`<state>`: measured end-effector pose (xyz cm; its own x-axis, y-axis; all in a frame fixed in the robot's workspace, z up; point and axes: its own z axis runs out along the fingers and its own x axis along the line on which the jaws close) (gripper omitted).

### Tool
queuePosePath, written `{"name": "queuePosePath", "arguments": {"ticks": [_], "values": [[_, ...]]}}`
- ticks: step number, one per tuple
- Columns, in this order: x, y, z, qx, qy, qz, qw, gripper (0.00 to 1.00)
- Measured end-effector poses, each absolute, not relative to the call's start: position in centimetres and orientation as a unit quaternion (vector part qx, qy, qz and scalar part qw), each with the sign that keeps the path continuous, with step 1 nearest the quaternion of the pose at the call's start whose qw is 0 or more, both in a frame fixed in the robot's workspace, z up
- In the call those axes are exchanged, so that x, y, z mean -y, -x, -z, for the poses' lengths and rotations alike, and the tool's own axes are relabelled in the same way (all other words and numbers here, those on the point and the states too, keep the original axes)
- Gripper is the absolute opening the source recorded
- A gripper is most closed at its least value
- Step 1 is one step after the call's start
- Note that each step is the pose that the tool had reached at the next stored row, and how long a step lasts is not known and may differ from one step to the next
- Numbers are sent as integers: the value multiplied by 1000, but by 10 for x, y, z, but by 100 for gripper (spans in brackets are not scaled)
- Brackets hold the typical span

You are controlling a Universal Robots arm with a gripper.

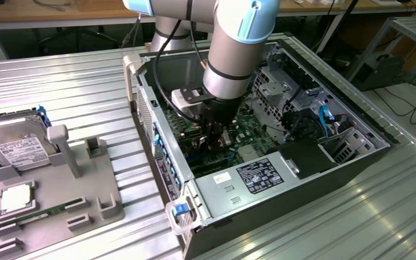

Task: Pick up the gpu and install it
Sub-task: 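Insert the gpu into the slot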

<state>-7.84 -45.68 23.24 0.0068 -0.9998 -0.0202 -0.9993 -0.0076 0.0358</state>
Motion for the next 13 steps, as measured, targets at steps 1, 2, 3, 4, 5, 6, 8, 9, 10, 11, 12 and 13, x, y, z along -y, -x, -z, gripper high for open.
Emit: {"name": "queuePosePath", "arguments": {"ticks": [1, 2, 3, 4, 5, 6, 8, 9, 10, 11, 12, 13], "values": [[457, 78, -232, 704, -710, 20, 6, 28], [457, 78, -232, 704, -710, 20, 6, 28], [457, 78, -232, 704, -709, 20, 5, 28], [457, 78, -230, 704, -710, 20, 5, 28], [457, 79, -230, 704, -710, 20, 5, 28], [457, 79, -230, 704, -709, 20, 6, 28], [457, 79, -230, 704, -709, 20, 6, 28], [457, 79, -230, 704, -709, 20, 6, 28], [457, 79, -229, 704, -710, 20, 5, 28], [457, 79, -229, 704, -709, 20, 5, 28], [457, 79, -229, 704, -709, 20, 5, 28], [457, 79, -229, 704, -710, 20, 5, 28]]}}
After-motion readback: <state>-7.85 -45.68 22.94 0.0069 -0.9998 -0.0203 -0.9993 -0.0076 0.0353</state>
